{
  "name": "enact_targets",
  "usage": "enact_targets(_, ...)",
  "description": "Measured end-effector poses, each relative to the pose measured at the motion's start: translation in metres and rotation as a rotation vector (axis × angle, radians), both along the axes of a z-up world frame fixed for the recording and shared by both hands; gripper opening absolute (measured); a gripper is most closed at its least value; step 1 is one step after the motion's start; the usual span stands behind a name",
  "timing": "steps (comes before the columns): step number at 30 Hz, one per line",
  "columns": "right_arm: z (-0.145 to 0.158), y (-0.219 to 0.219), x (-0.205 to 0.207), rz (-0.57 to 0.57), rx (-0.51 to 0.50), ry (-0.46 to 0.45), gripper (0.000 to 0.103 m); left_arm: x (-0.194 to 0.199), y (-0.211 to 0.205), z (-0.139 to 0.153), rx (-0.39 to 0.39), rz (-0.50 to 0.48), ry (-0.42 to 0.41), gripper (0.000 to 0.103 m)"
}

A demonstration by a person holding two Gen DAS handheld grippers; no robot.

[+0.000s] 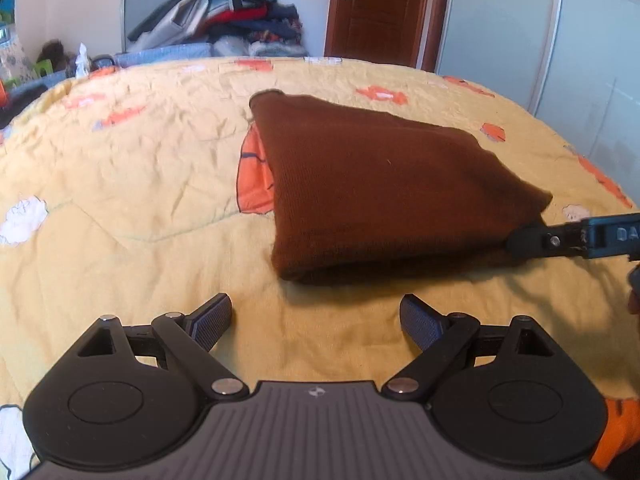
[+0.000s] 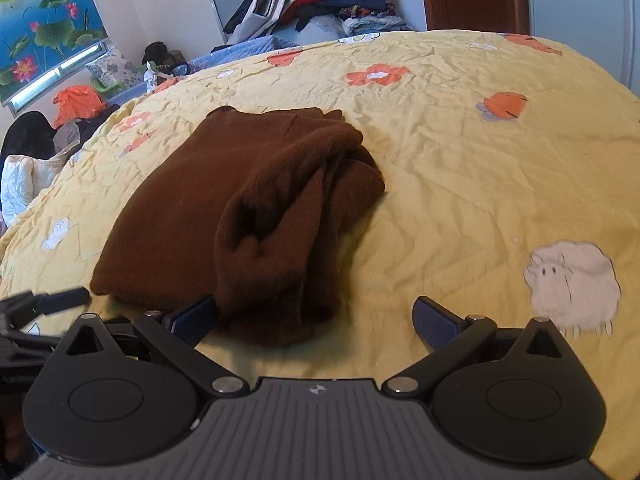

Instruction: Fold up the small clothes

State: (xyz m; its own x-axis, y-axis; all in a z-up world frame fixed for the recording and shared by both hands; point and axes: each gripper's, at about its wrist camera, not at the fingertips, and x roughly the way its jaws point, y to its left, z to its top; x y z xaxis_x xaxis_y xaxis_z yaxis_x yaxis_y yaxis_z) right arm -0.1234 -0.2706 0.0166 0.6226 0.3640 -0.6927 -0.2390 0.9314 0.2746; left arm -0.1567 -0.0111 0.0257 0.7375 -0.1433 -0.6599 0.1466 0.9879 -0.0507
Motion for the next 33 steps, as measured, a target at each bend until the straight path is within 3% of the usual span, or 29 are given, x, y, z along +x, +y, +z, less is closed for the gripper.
enact_targets(3,-0.004,0.004,-0.012,0.015,-0.025,-0.018,0.103,0.003,-0.002,-0.005,0.025,0.011,-0.025,0.094)
enact_targets(5,-0.007,0.012,-0.019,0.023,-0.076,-0.05,0.103,0.008,-0.005,-0.011,0.066,0.027,-0.045,0.103)
enact_targets(12,-0.013,0.046,-0.02,-0.044,-0.246,-0.07,0.103,0.016,-0.007,-0.011,0.062,0.063,-0.046,0.103)
enact_targets(19,-0.021,0.055,-0.019,-0.136,-0.228,-0.135,0.103,0.015,-0.007,-0.011,0.059,0.069,-0.047,0.103)
enact_targets(33,-0.022,0.057,-0.023,-0.143,-0.231,-0.148,0.103,0.013,-0.008,-0.011,0.06,0.068,-0.053,0.103)
